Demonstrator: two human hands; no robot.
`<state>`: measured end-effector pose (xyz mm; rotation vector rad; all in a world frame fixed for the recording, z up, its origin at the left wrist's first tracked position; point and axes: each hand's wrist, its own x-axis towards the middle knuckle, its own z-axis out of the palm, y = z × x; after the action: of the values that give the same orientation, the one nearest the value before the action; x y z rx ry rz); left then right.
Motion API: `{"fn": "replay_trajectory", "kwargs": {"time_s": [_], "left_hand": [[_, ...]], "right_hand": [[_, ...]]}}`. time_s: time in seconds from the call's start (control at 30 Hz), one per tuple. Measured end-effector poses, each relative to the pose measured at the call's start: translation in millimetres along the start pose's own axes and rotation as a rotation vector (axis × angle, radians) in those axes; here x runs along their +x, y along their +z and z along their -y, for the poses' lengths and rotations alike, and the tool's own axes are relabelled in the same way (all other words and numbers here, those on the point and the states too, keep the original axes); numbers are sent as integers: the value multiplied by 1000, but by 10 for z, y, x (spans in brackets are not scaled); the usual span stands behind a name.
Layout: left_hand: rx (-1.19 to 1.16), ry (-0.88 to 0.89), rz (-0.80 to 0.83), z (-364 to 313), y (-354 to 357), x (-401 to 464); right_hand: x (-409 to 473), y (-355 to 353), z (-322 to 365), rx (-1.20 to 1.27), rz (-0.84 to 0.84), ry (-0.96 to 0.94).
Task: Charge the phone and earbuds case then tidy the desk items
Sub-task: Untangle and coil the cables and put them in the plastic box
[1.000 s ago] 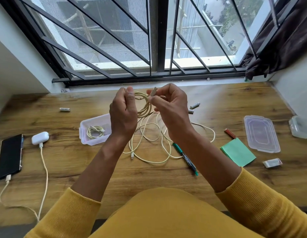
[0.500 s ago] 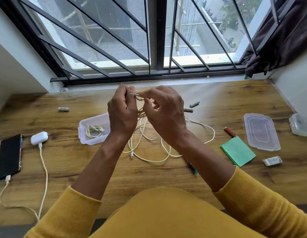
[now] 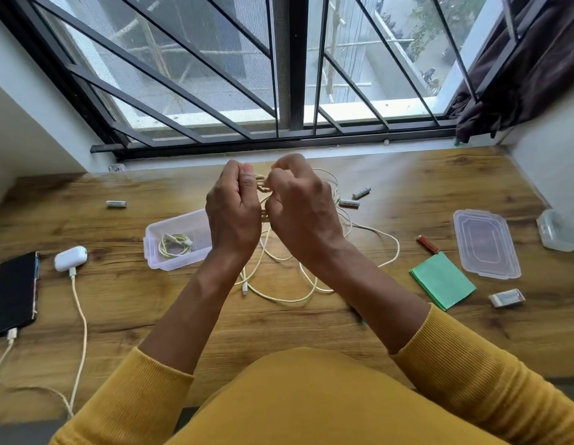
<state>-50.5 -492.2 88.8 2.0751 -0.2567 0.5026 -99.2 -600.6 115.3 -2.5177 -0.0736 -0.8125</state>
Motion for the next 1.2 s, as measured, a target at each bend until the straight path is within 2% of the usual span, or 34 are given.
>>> {"fn": "replay_trajectory", "kwargs": {"time_s": [0.17,0.23,0.37,0.5,0.57,0.67,1.2], "left_hand": [[10,9,-10,5,-4,3],[13,15,-27,4,-20,7],[-29,6,-20,17,-61,31],[-101,-44,-21,26,-83,76],[-140,-47,-13,3,-87,77],[-158,-24,-8,-28,-83,47],[-148,41,-52,14,-76,25]], "right_hand": [[-5,8,39,-28,-9,31],[39,31,-5,48,-32,77],[116,-55,-109,380,-18,236],[148,-104,-262,588,211,489],[155,-140,-303,831,324,591],[165,-239,-301,1194,393,690],[246,-298,-138,1012,331,761]]}}
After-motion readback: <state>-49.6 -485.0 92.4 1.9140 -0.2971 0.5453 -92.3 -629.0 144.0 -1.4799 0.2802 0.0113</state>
